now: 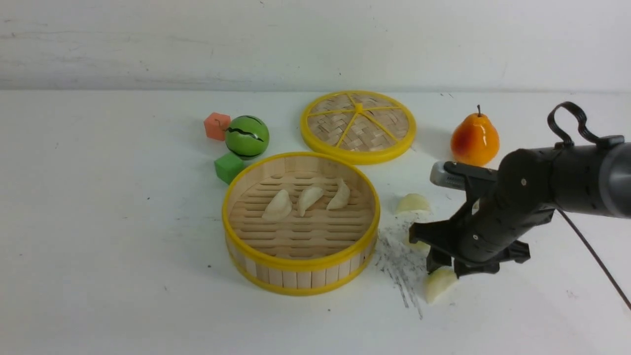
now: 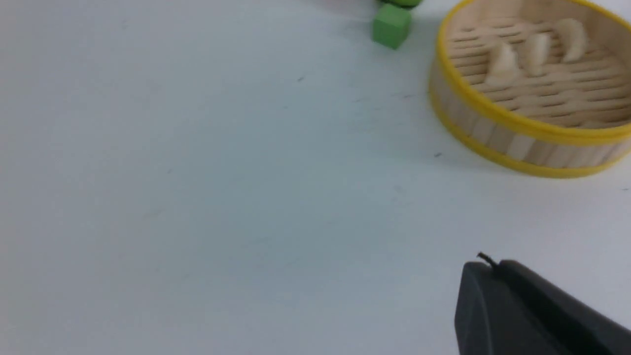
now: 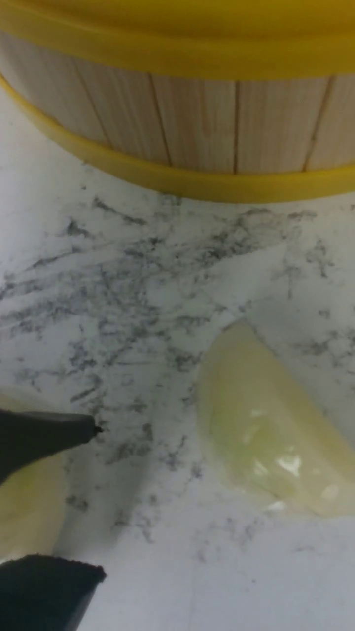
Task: Put the dumplings into the steamer on the white table.
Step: 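Reach for and grasp a dumpling lying on the table beside the steamer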
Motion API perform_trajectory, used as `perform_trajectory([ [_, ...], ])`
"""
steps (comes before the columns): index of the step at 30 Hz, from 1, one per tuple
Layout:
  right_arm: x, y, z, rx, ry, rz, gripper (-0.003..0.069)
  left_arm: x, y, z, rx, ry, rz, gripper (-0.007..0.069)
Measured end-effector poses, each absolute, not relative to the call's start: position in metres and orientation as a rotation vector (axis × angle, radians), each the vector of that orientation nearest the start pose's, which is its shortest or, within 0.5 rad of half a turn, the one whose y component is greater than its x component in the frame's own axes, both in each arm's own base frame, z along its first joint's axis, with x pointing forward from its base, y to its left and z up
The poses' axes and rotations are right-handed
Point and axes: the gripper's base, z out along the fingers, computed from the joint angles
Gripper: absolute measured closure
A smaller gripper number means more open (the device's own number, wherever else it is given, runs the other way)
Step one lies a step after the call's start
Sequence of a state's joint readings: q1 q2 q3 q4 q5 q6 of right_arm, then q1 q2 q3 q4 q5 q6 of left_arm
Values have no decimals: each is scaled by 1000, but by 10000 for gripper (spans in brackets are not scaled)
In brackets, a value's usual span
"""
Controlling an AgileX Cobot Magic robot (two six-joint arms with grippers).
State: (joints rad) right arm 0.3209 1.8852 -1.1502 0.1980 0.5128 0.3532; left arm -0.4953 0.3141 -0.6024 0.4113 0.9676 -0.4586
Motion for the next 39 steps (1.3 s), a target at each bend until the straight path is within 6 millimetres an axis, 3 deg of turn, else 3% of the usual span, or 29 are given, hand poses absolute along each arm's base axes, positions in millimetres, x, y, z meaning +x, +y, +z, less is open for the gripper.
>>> perform_trajectory([
  [5,351,127,163,249,2773,367,346,49,14,270,17,2125,-17,638],
  [7,350,126,164,221,2785,362,342,51,13,261,22,2122,-13,638],
  [11,345,125,173,177,2805,357,293,53,10,259,37,2092,-30,638],
  [17,335,124,208,178,2741,402,193,55,7,262,55,2043,-64,638],
  [22,327,127,187,278,2806,409,186,56,7,263,57,2036,-66,638],
  [26,327,129,166,303,2834,396,216,56,7,263,58,2034,-68,638],
  [32,336,132,159,237,2767,396,397,56,7,263,58,2033,-68,638],
  [39,328,132,170,8,2791,365,410,56,7,263,58,2032,-68,638],
])
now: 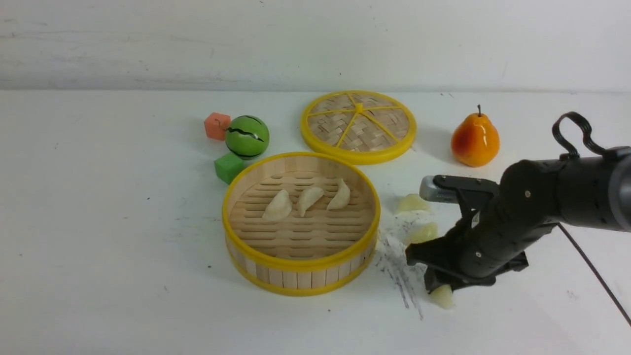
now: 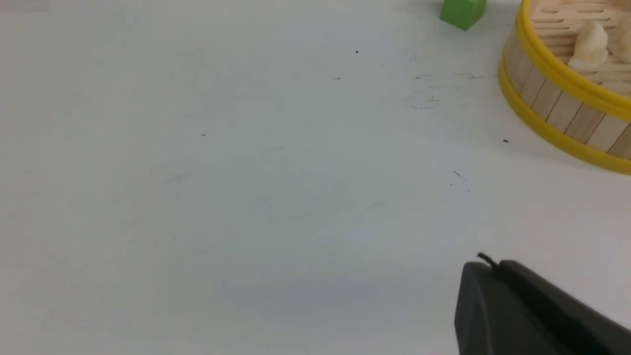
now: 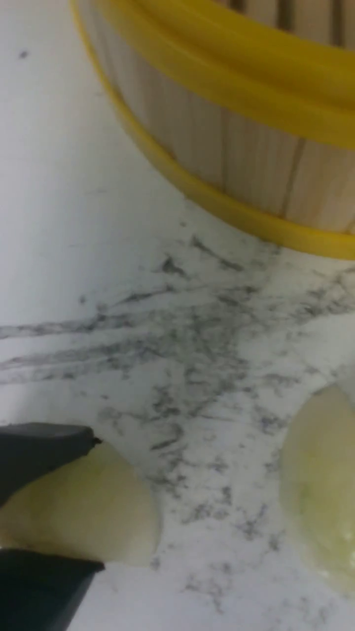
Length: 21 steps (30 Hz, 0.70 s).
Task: Put the dumplings into the steamer on the white table.
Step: 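Reach for and grasp a dumpling lying on the table beside the steamer, then place the dumpling in the bamboo steamer basket with the right gripper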
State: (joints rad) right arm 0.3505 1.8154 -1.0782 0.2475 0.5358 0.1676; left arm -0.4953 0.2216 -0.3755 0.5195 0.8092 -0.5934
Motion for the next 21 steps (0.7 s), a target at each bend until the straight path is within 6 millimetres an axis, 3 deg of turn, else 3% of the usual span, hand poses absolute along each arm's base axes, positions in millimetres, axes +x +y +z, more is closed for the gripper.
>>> perform_trajectory([
  [3,325,134,207,-91,2747,394,410,57,6,265,63,2009,-85,637],
  [4,325,135,210,-92,2742,399,410,57,5,265,63,2007,-87,637],
  [5,329,145,235,-125,2695,450,410,58,3,265,70,1987,-108,637],
  [6,331,152,245,-157,2675,473,410,59,2,264,76,1976,-120,637],
  [9,338,185,268,-268,2598,563,410,60,0,262,88,1962,-136,635],
  [10,341,206,270,-325,2569,606,410,60,-1,260,92,1961,-140,635],
  [11,343,208,270,-321,2566,611,410,60,-1,260,92,1961,-140,635],
  [13,350,245,263,-381,2521,682,410,61,-1,260,95,1955,-145,631],
  [16,363,276,242,-387,2507,723,412,61,-1,261,95,1953,-147,628],
  [21,379,293,200,-366,2564,717,412,61,-1,261,95,1953,-147,624],
])
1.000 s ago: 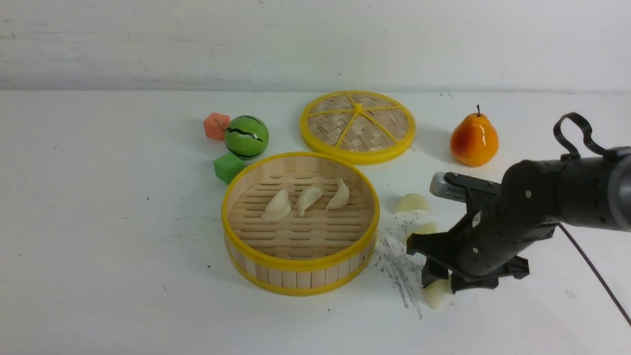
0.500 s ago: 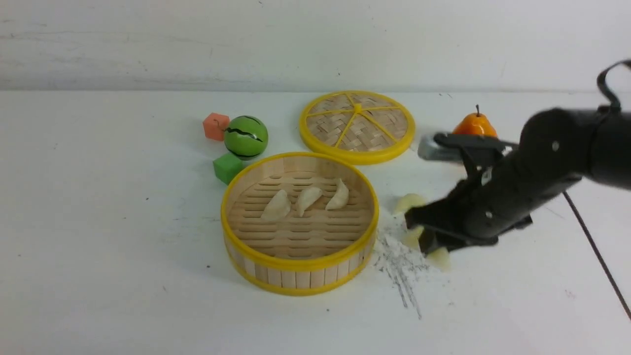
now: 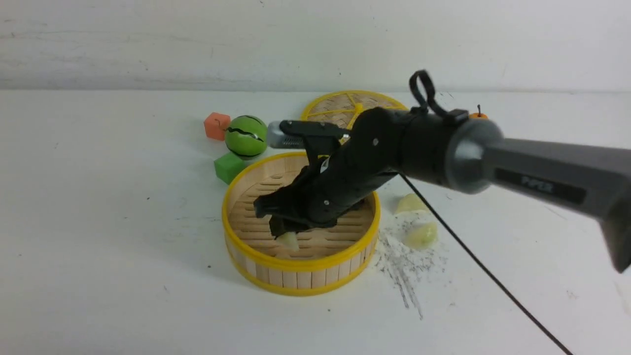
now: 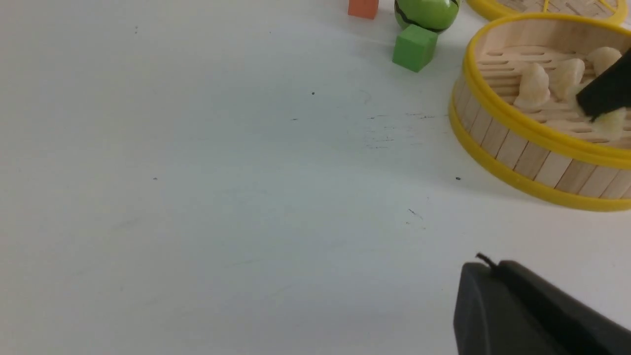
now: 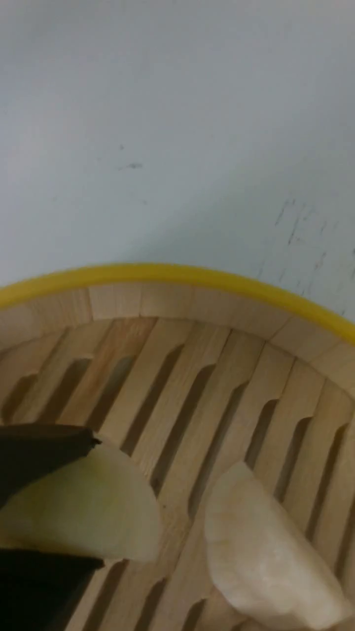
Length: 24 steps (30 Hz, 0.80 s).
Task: Put the dumplings into the steamer on the white table.
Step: 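Place the dumpling in the bamboo steamer basket with the right gripper, then reach for and grasp a dumpling lying on the table beside the steamer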
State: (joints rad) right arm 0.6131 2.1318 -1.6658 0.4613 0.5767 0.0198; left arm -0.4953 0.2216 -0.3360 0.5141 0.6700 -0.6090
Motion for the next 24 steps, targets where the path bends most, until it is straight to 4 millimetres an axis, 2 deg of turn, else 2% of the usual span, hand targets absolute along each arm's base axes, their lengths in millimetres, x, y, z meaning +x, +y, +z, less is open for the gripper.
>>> perform_trajectory([
  [2,382,295,187,-345,2583,711,394,61,-1,261,95,1953,-147,622],
  [6,383,295,188,-326,2581,718,276,61,-1,260,94,1956,-145,620],
  [7,383,295,188,-326,2582,719,269,61,-1,260,93,1957,-145,620],
  [8,382,294,195,-329,2582,725,210,61,-1,260,93,1957,-145,617],
  [11,382,284,218,-349,2567,715,157,61,-1,260,93,1959,-143,614],
  [14,385,254,259,-355,2514,641,143,61,-1,260,92,1959,-144,610],
  [15,388,237,271,-326,2506,598,144,61,-1,260,92,1959,-144,608],
  [17,391,209,285,-245,2511,526,151,61,-1,260,92,1959,-144,607],
  [19,394,191,282,-170,2534,478,157,61,-1,260,92,1959,-144,606],
  [20,396,172,271,-63,2573,434,163,61,-1,260,92,1959,-144,605],
  [22,396,149,238,109,2643,398,169,61,-1,260,92,1959,-144,604],
  [24,393,140,212,205,2680,384,172,61,-1,260,92,1959,-144,604],
])
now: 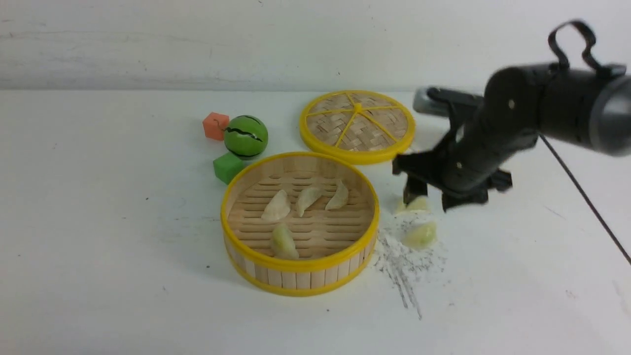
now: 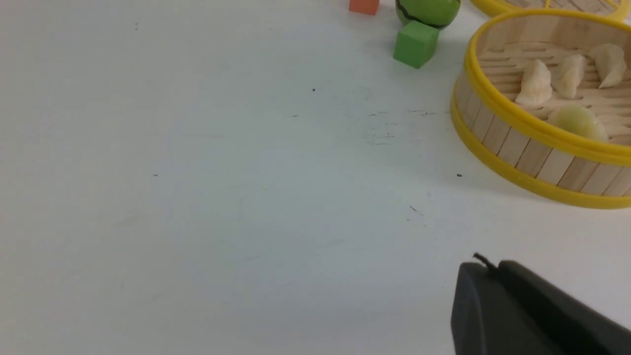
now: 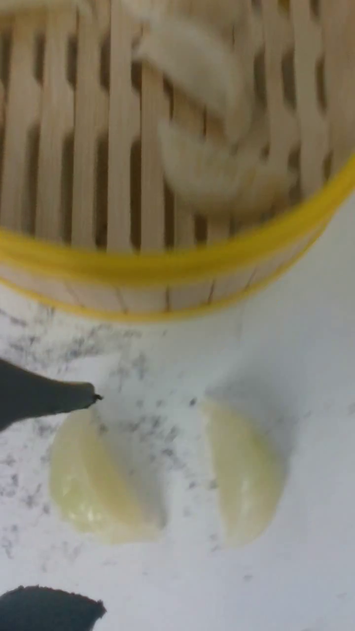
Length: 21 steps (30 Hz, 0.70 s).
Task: Put the dumplings into the steamer on the white table.
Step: 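Reach for and grasp a dumpling lying on the table beside the steamer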
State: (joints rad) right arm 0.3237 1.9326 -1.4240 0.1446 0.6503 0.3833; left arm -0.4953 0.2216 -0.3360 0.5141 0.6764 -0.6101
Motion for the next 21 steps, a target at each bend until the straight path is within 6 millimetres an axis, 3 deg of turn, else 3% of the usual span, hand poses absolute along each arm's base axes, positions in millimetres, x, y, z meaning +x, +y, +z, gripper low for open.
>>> perform_trajectory([
  [3,392,138,186,320,2671,397,174,61,-1,260,92,1957,-145,603],
  [9,400,138,162,410,2636,387,210,61,-1,261,95,1949,-151,601],
  [11,401,138,160,396,2630,380,251,61,-1,261,95,1949,-151,601],
  [16,402,138,162,251,2627,347,430,61,-1,261,95,1949,-151,596],
  [21,391,135,188,-12,2672,276,561,61,-1,261,95,1949,-151,595],
])
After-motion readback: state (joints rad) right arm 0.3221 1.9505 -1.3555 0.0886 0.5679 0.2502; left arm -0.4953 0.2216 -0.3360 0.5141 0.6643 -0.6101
